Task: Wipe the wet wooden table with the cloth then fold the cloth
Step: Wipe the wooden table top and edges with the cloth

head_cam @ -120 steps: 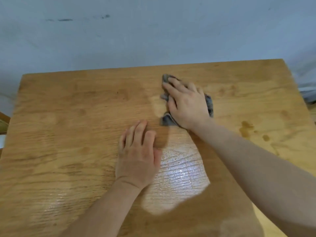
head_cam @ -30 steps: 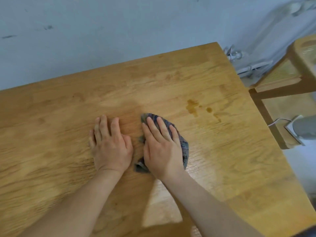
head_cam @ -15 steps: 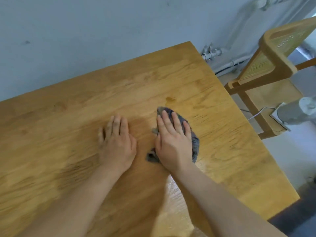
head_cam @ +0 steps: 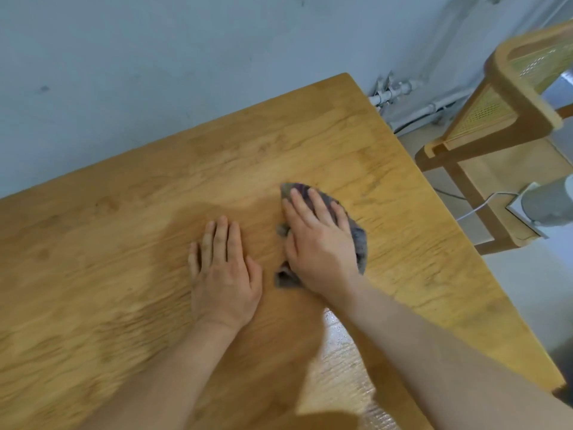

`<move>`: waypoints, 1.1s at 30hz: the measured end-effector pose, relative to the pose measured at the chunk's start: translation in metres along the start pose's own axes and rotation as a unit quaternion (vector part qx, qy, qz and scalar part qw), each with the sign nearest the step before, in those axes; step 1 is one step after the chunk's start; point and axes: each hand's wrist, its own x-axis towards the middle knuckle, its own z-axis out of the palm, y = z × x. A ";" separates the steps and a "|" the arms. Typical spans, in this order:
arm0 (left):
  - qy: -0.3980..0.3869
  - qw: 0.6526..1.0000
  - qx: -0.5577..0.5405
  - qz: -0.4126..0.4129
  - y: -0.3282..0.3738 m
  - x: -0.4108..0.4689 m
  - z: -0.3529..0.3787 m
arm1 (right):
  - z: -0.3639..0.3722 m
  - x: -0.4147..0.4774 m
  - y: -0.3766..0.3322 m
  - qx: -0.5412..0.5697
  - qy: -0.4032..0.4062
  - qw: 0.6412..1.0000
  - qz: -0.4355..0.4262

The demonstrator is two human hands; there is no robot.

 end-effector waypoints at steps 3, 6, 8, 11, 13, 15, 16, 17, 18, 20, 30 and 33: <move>-0.001 1.000 -0.004 0.002 0.000 -0.001 0.001 | -0.003 -0.026 -0.006 0.011 -0.032 0.991 -0.128; 0.000 1.000 -0.004 0.000 -0.001 0.001 0.002 | -0.013 0.004 0.046 -0.006 -0.017 0.997 -0.078; 0.000 1.000 -0.003 0.000 -0.002 0.001 0.002 | -0.021 0.037 0.074 -0.017 0.000 0.999 0.036; 0.012 1.000 -0.008 0.003 -0.001 0.002 0.002 | -0.016 0.070 0.060 -0.024 0.027 0.987 0.156; 0.016 1.000 -0.009 0.003 -0.001 0.003 0.002 | -0.006 0.073 0.024 -0.011 0.010 0.994 0.104; 0.023 1.000 -0.012 0.006 -0.001 0.002 0.002 | 0.003 0.058 -0.017 0.005 -0.014 1.000 -0.009; 0.025 1.000 -0.015 0.008 -0.002 0.001 0.003 | 0.006 0.044 -0.034 0.011 -0.027 0.998 -0.059; 0.026 0.999 -0.017 0.009 -0.003 0.001 0.003 | 0.006 0.031 -0.044 0.020 -0.036 0.995 -0.095; 0.029 0.999 -0.020 0.010 -0.003 0.000 0.003 | 0.005 0.019 -0.044 0.033 -0.044 0.991 -0.121; 0.036 0.999 -0.026 0.010 -0.003 0.000 0.003 | -0.002 0.005 -0.021 0.041 -0.053 0.985 -0.158; 0.041 0.998 -0.038 0.004 -0.002 0.003 0.003 | 0.004 0.053 -0.008 -0.017 0.000 1.000 -0.005; 0.047 0.998 -0.043 0.007 -0.003 0.001 0.003 | 0.010 0.025 -0.038 0.014 -0.029 0.990 -0.137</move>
